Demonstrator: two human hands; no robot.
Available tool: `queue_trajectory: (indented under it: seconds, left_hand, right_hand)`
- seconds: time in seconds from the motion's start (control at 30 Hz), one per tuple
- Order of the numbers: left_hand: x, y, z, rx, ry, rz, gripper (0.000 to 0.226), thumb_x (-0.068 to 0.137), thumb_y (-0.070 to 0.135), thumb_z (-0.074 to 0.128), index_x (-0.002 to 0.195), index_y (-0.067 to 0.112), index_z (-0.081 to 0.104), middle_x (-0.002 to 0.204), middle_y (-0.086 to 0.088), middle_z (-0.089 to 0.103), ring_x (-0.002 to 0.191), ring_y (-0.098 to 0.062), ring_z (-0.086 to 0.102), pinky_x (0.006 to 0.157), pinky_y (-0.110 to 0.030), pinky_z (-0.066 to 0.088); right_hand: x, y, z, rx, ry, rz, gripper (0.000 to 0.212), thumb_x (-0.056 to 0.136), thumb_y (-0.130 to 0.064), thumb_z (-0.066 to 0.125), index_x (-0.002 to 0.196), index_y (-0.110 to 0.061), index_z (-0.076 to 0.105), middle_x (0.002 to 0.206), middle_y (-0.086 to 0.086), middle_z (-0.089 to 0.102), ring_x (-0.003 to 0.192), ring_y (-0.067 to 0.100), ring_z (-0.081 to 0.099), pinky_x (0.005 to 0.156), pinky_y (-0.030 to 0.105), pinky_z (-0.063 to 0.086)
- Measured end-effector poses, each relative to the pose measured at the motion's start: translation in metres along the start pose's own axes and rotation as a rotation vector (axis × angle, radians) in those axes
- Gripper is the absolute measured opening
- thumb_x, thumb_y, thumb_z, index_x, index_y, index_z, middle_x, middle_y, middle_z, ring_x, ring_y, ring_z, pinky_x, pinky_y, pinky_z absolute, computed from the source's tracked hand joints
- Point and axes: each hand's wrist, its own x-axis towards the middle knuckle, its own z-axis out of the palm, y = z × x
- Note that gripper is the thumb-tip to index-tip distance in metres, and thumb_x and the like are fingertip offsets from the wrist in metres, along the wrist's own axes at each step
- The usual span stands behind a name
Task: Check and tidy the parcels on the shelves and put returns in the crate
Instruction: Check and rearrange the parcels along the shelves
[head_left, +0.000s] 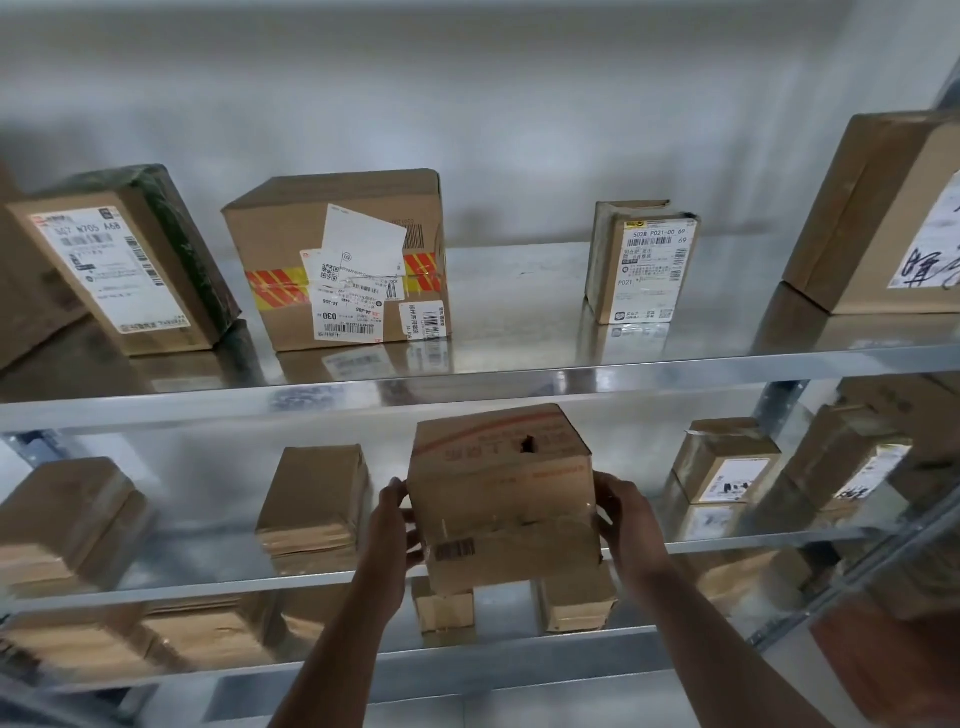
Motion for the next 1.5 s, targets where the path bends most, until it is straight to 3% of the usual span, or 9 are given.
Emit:
queue_trajectory:
  seconds: [0.17,0.27,0.47,0.73,1.0,1.13,1.27,1.37,1.5]
  left_hand:
    - [-0.008,0.001,0.004,-0.020,-0.002,0.102,0.037,0.106,0.041,0.036,0.107,0.013,0.059,0.106,-0.013,0.073,0.092,-0.037,0.073,0.080,-0.056,0.058]
    - [-0.010,0.001,0.006,0.005,-0.007,0.136,0.033,0.107,0.037,0.038,0.104,0.010,0.057,0.105,-0.015,0.074,0.095,-0.039,0.073,0.082,-0.066,0.055]
    - [-0.002,0.002,-0.004,-0.134,-0.047,0.175,0.027,0.105,0.030,0.044,0.115,0.009,0.058,0.117,-0.012,0.073,0.115,-0.037,0.068,0.096,-0.052,0.050]
    - [-0.004,0.010,-0.004,-0.161,-0.066,0.228,0.035,0.104,0.039,0.044,0.131,0.020,0.057,0.127,-0.003,0.072,0.121,-0.026,0.066,0.101,-0.054,0.047]
    - [-0.002,0.006,-0.001,0.076,-0.137,0.238,0.033,0.102,0.042,0.052,0.131,0.030,0.060,0.120,0.003,0.074,0.112,-0.023,0.070,0.094,-0.051,0.056]
    - [0.006,0.001,-0.002,0.220,-0.193,0.343,0.058,0.086,0.032,0.073,0.140,0.023,0.053,0.133,-0.004,0.066,0.118,-0.029,0.067,0.090,-0.050,0.060]
    - [0.012,-0.002,0.006,0.363,-0.116,0.454,0.053,0.086,0.003,0.076,0.129,0.023,0.055,0.127,0.008,0.062,0.112,-0.011,0.063,0.071,-0.018,0.059]
    - [0.014,-0.001,0.012,0.391,-0.102,0.470,0.050,0.086,0.007,0.076,0.124,0.031,0.053,0.124,0.015,0.058,0.107,-0.007,0.062,0.070,-0.016,0.058]
    - [0.028,-0.010,0.013,0.415,-0.115,0.416,0.041,0.090,0.006,0.071,0.125,0.020,0.055,0.128,0.008,0.059,0.113,-0.013,0.063,0.076,-0.014,0.057]
  right_hand:
    - [0.007,0.001,-0.001,0.004,0.016,0.039,0.050,0.105,-0.031,0.031,0.102,0.007,0.063,0.095,0.007,0.077,0.096,0.028,0.070,0.071,0.033,0.052]
    - [0.011,0.010,0.000,-0.032,0.007,0.018,0.063,0.098,-0.043,0.034,0.106,0.013,0.062,0.100,0.019,0.075,0.099,0.043,0.071,0.077,0.044,0.054]
    - [0.007,0.005,0.003,0.067,-0.001,-0.009,0.055,0.100,-0.055,0.039,0.138,-0.020,0.056,0.123,0.012,0.071,0.111,0.031,0.070,0.090,0.050,0.059]
    - [0.005,-0.004,0.009,0.074,0.050,0.015,0.047,0.108,-0.040,0.032,0.118,-0.015,0.071,0.119,0.011,0.074,0.112,0.033,0.066,0.097,0.052,0.051]
    - [0.007,-0.011,0.013,-0.056,-0.026,-0.055,0.047,0.109,-0.034,0.032,0.115,-0.013,0.073,0.105,-0.002,0.080,0.097,0.018,0.075,0.071,0.022,0.059]
    - [0.011,-0.006,0.010,-0.140,-0.044,-0.121,0.053,0.096,-0.057,0.040,0.113,-0.017,0.070,0.119,0.000,0.075,0.114,0.019,0.068,0.101,0.036,0.053]
    - [0.017,-0.009,0.007,-0.155,-0.054,-0.166,0.024,0.107,-0.016,0.042,0.119,-0.011,0.062,0.114,-0.002,0.069,0.108,0.013,0.070,0.074,0.019,0.059]
    - [0.019,-0.012,0.007,-0.157,-0.079,-0.184,0.026,0.107,-0.010,0.041,0.127,-0.014,0.056,0.112,-0.008,0.069,0.091,-0.003,0.074,0.065,0.017,0.058]
    - [0.029,-0.008,0.006,-0.245,-0.042,-0.159,0.030,0.107,-0.004,0.041,0.117,-0.019,0.065,0.106,0.006,0.075,0.093,0.015,0.077,0.066,0.028,0.062]
